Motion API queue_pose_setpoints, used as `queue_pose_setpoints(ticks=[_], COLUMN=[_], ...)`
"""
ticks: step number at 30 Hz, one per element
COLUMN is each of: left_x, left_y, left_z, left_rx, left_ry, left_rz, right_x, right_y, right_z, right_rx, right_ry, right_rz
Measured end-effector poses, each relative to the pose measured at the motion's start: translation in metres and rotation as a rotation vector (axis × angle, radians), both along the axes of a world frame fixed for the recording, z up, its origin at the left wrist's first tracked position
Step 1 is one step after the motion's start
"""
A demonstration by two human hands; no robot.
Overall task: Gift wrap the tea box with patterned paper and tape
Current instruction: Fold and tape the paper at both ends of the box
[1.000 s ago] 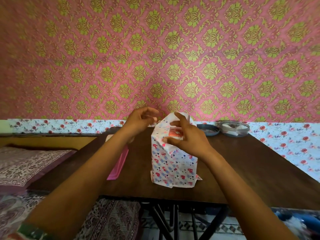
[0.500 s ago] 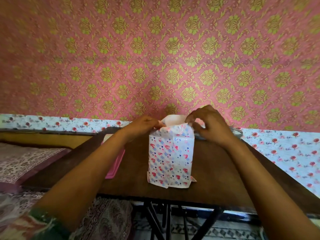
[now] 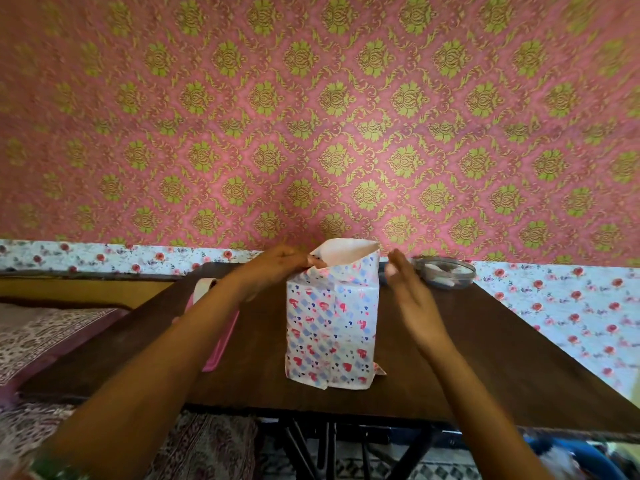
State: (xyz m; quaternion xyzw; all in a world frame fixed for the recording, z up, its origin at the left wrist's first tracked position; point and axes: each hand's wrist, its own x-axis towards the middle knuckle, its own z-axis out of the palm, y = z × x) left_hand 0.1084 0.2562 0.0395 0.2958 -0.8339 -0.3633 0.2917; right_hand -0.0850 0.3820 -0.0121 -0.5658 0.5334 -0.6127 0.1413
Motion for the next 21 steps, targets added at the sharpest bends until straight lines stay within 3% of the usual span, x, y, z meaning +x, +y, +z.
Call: queue_pose_setpoints(ticks=[7,12,17,21], left_x=[0.014,0.01,0.01,0.01], left_y=[-0.006,-0.005,0.003,0.004], left_z=[-0.015,-0.019,-0.019,-0.018], left_rx=[0.12,0.124,0.171,0.148], left_ry=[0.223,0.272,0.324,0.292], left_rz=[-0.097,-0.127,-0.137,-0.103], right_x=[0.006,-0.002,-0.007,-0.01], right_y=[-0.012,-0.012,-0.011,-0.012], right_z=[-0.022,-0.01,-0.004,-0.003], right_rx=[-0.069,-0.127,-0.135,-0.128], right_ry=[0.287,0.454,0.563,0.533], right_rz=[0.107,0.092,0.084,0.125])
